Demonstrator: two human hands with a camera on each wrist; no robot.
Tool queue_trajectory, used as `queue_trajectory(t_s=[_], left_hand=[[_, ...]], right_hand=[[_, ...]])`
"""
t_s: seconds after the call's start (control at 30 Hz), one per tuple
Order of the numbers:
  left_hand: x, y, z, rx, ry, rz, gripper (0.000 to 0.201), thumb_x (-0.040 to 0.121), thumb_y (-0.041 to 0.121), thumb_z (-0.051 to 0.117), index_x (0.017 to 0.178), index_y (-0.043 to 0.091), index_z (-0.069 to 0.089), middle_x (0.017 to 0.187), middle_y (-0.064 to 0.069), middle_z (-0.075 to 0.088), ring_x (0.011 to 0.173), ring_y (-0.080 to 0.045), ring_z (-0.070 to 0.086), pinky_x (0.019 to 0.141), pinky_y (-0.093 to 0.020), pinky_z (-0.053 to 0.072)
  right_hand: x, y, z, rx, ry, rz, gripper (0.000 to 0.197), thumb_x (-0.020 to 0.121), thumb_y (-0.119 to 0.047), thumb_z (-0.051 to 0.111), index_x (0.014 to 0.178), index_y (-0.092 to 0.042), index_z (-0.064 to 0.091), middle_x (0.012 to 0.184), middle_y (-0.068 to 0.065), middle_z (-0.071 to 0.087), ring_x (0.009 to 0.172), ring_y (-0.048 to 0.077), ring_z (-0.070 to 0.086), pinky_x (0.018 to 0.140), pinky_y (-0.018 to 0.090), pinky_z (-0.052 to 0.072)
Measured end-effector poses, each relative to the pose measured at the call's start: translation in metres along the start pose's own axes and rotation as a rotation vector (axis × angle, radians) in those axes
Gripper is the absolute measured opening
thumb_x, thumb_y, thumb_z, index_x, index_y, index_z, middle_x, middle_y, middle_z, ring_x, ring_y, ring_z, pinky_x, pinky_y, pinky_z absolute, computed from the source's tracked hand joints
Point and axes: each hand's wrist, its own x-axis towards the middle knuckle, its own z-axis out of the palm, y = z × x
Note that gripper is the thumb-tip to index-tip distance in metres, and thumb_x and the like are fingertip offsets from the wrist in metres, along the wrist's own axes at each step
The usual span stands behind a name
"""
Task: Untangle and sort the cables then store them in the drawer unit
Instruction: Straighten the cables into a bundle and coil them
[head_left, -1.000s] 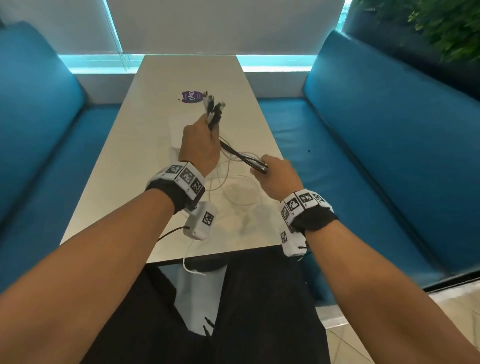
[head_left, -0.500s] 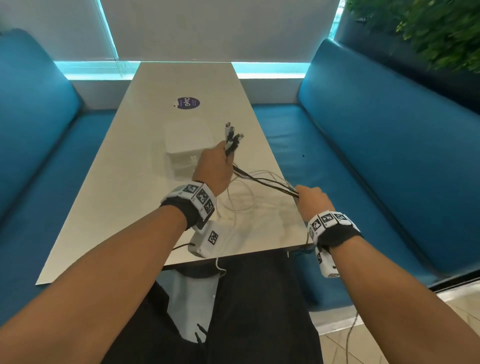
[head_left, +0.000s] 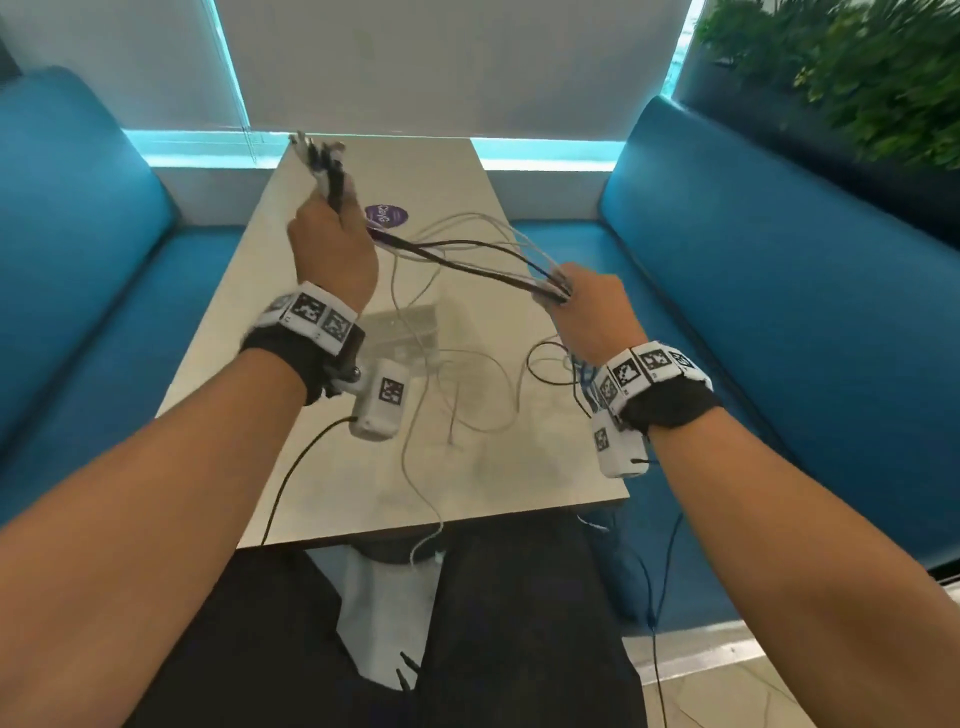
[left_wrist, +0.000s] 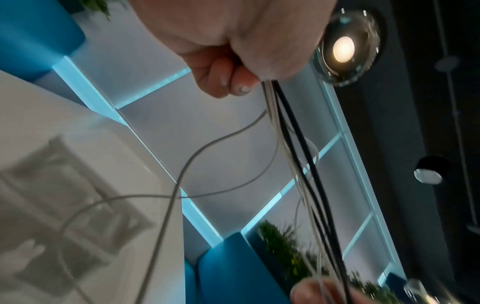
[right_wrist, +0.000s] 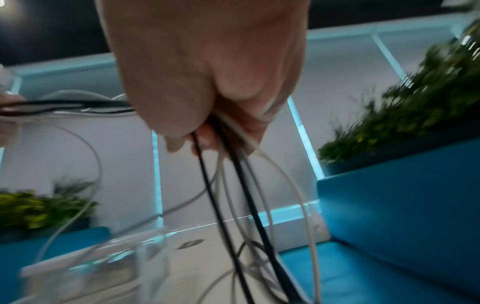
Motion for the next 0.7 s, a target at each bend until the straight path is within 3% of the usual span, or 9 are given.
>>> queue_trajectory(t_s=[0.13, 0.27, 0.33, 0.43, 0.57, 0.63, 0.7], left_hand=[[0.023, -0.027, -0.042, 0.099, 0.103, -0.054, 0.051, 0.105, 0.040, 0.037, 0.100, -0.003, 0.064, 0.098, -0.023, 0.065, 0.092, -0.039, 0.060, 0.067, -0.032, 0.033], [0.020, -0.065, -0.078, 0.192, 0.140, -0.111, 0.057, 0.105, 0.044, 0.036, 0.100, -0.007, 0.062, 0.104, -0.030, 0.063, 0.098, -0.043, 0.058, 0.072, -0.042, 0.038], [0.019, -0.081, -0.094, 0.206, 0.146, -0.134, 0.057, 0.105, 0.042, 0.037, 0.098, -0.008, 0.062, 0.101, -0.032, 0.064, 0.094, -0.046, 0.058, 0.073, -0.046, 0.041], [0.018, -0.099, -0.111, 0.229, 0.152, -0.178, 0.059, 0.104, 0.045, 0.036, 0.095, -0.007, 0.061, 0.100, -0.034, 0.063, 0.093, -0.048, 0.059, 0.074, -0.049, 0.044], [0.017, -0.109, -0.117, 0.236, 0.174, -0.191, 0.052, 0.104, 0.043, 0.035, 0.087, -0.002, 0.055, 0.098, -0.035, 0.061, 0.089, -0.046, 0.059, 0.069, -0.045, 0.040], [0.017, -0.110, -0.115, 0.240, 0.184, -0.184, 0.054, 0.104, 0.042, 0.035, 0.091, -0.006, 0.057, 0.099, -0.036, 0.061, 0.090, -0.046, 0.058, 0.070, -0.047, 0.039], [0.019, -0.112, -0.119, 0.242, 0.190, -0.183, 0.057, 0.104, 0.042, 0.035, 0.096, -0.010, 0.058, 0.100, -0.037, 0.059, 0.091, -0.047, 0.057, 0.071, -0.049, 0.038]], right_hand=[[-0.016, -0.035, 0.050, 0.151, -0.242, -0.083, 0.018, 0.093, -0.040, 0.062, 0.094, -0.022, 0.059, 0.092, 0.006, 0.068, 0.090, 0.029, 0.062, 0.071, 0.033, 0.042], [-0.039, -0.062, 0.091, 0.254, -0.336, -0.116, 0.021, 0.096, -0.035, 0.063, 0.104, -0.016, 0.058, 0.090, 0.004, 0.064, 0.088, 0.026, 0.059, 0.066, 0.024, 0.030], [-0.046, -0.069, 0.108, 0.249, -0.382, -0.134, 0.036, 0.093, -0.039, 0.066, 0.119, -0.016, 0.057, 0.103, 0.005, 0.065, 0.096, 0.024, 0.060, 0.073, 0.024, 0.033], [-0.056, -0.074, 0.125, 0.155, -0.417, -0.166, 0.051, 0.087, -0.057, 0.063, 0.120, -0.018, 0.054, 0.106, -0.002, 0.051, 0.101, 0.022, 0.054, 0.078, 0.028, 0.035], [-0.073, -0.090, 0.139, 0.021, -0.494, -0.199, 0.086, 0.073, -0.073, 0.064, 0.135, -0.018, 0.044, 0.130, 0.004, 0.047, 0.118, 0.025, 0.046, 0.095, 0.042, 0.046], [-0.080, -0.099, 0.147, -0.013, -0.586, -0.213, 0.085, 0.078, -0.062, 0.069, 0.140, -0.015, 0.038, 0.133, 0.009, 0.050, 0.120, 0.028, 0.048, 0.096, 0.042, 0.045], [-0.083, -0.111, 0.158, -0.010, -0.619, -0.227, 0.065, 0.088, -0.043, 0.067, 0.136, -0.010, 0.039, 0.127, 0.014, 0.056, 0.116, 0.032, 0.052, 0.090, 0.039, 0.044]])
